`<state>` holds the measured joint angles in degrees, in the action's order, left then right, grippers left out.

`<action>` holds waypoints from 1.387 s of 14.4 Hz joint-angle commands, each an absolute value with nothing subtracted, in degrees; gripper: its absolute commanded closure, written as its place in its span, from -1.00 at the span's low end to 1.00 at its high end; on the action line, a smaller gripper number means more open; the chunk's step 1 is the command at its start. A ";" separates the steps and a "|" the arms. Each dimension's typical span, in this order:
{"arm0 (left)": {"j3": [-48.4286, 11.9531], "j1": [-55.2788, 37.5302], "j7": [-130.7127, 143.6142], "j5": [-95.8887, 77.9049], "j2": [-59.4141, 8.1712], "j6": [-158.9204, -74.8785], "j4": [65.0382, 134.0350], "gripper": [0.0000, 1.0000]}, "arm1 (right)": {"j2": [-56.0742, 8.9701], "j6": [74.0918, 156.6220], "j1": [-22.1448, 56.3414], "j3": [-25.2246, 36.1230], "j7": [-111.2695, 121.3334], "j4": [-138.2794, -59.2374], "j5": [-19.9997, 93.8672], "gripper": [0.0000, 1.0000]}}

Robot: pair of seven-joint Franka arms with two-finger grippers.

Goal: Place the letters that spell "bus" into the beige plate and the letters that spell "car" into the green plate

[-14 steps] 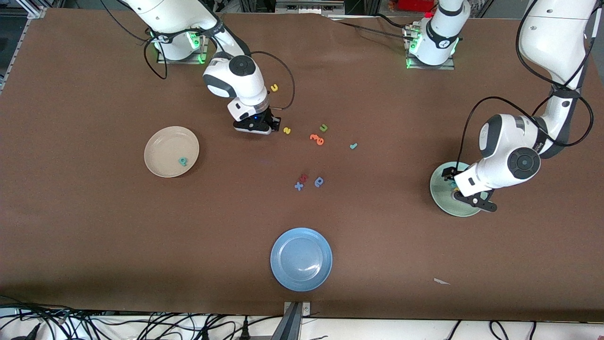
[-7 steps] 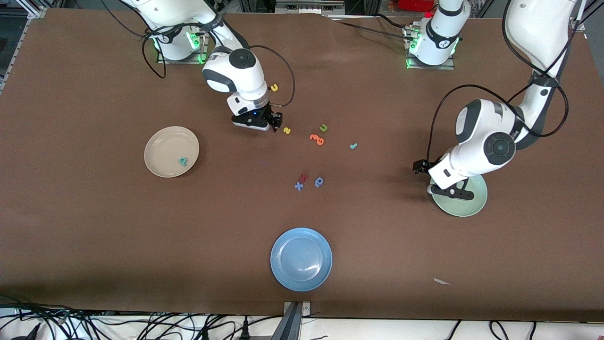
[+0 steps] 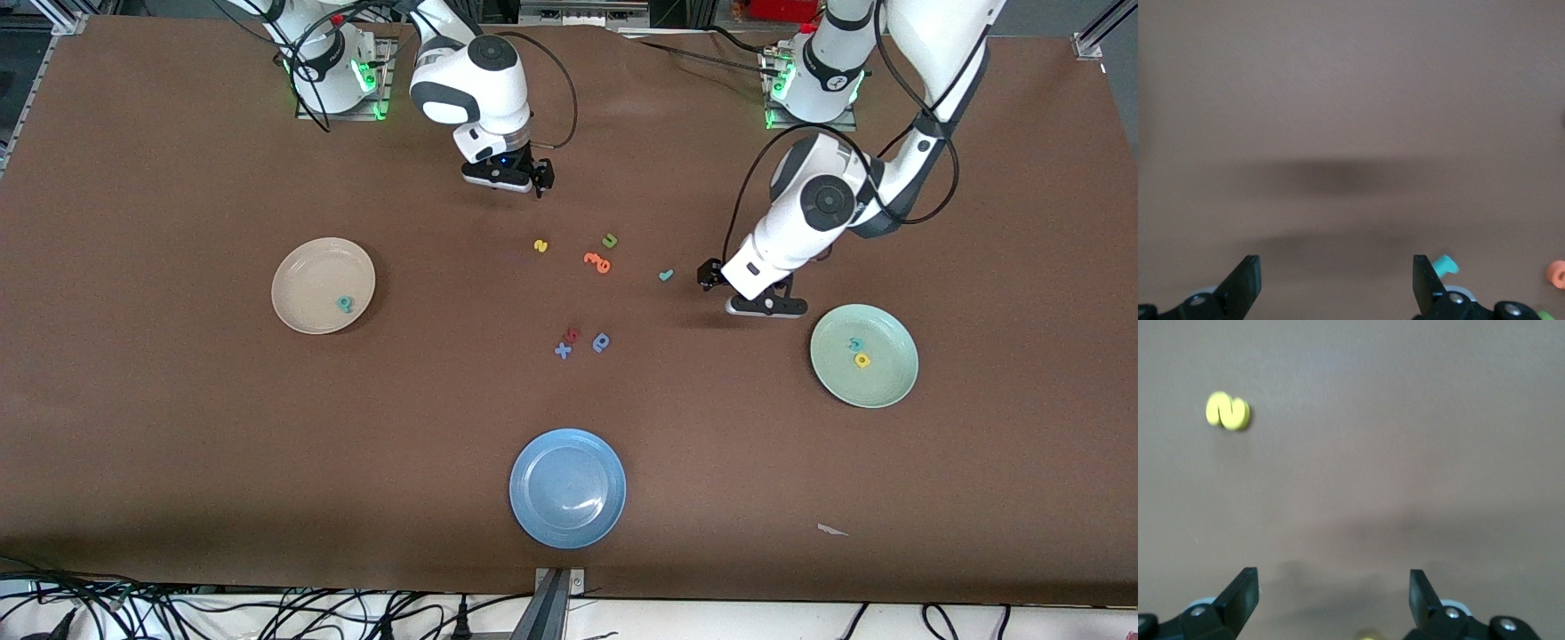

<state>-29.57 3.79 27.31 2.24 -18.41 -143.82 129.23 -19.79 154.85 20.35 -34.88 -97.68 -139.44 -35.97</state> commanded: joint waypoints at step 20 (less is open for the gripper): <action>-30.32 -6.15 54.93 20.13 -30.23 -146.60 124.10 -0.39 | -22.15 155.13 23.38 -36.83 -103.27 -143.09 -44.03 -0.45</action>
<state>-30.87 -5.39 53.08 17.70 -28.88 -147.00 125.59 -21.75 154.96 23.34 -38.06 -101.75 -143.01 -41.51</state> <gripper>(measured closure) 0.264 0.238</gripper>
